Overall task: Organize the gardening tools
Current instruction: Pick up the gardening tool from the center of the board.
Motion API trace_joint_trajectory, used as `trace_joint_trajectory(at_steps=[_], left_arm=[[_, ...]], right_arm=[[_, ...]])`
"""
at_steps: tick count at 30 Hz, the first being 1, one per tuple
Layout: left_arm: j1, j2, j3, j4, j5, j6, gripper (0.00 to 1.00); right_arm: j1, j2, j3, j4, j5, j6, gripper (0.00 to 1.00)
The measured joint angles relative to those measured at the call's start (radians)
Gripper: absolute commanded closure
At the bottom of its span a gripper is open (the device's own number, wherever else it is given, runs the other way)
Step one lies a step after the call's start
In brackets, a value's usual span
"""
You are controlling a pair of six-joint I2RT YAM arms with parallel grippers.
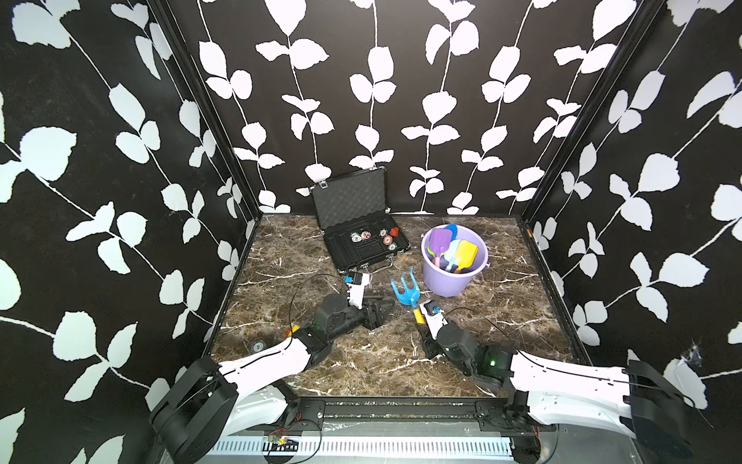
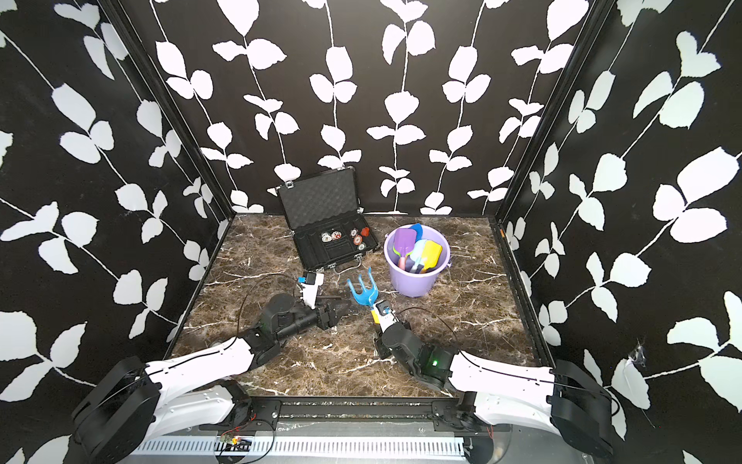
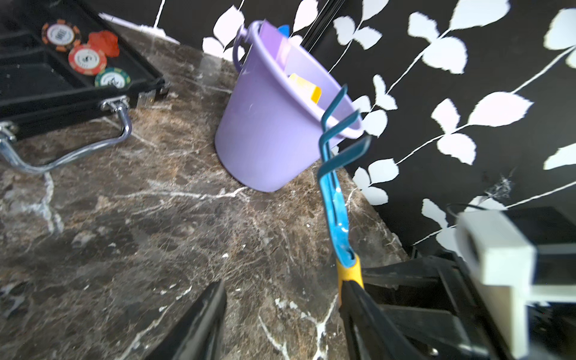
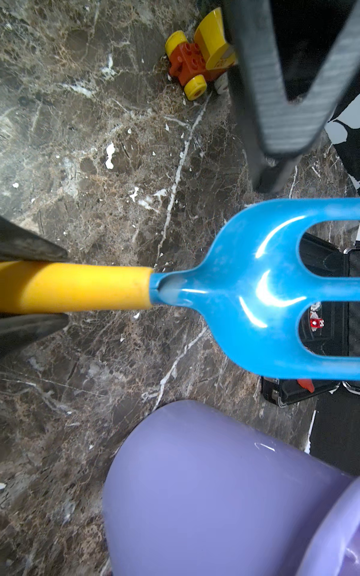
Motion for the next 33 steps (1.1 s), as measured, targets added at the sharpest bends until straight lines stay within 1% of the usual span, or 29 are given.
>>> trace_joint_trajectory(at_steps=[5, 14, 20, 23, 29, 33], left_arm=[[0.000, 0.003, 0.002, 0.024, 0.032, -0.008, 0.38], [0.000, 0.093, 0.082, 0.098, 0.107, -0.041, 0.44], [0.000, 0.112, 0.107, 0.112, 0.117, -0.045, 0.47], [0.000, 0.116, 0.120, 0.106, 0.116, -0.042, 0.56], [0.000, 0.130, 0.153, 0.099, 0.117, -0.032, 0.84], [0.001, 0.138, 0.175, 0.092, 0.135, -0.032, 0.99]], right_arm=[[0.000, -0.008, -0.006, 0.009, -0.003, 0.000, 1.00], [0.001, -0.008, -0.007, 0.034, -0.007, 0.001, 1.00], [0.006, -0.015, -0.008, 0.037, -0.013, 0.001, 1.00], [0.012, -0.029, -0.008, 0.038, -0.022, 0.001, 1.00], [0.014, -0.036, -0.008, 0.038, -0.027, 0.001, 1.00], [0.014, -0.036, -0.009, 0.039, -0.026, 0.004, 1.00]])
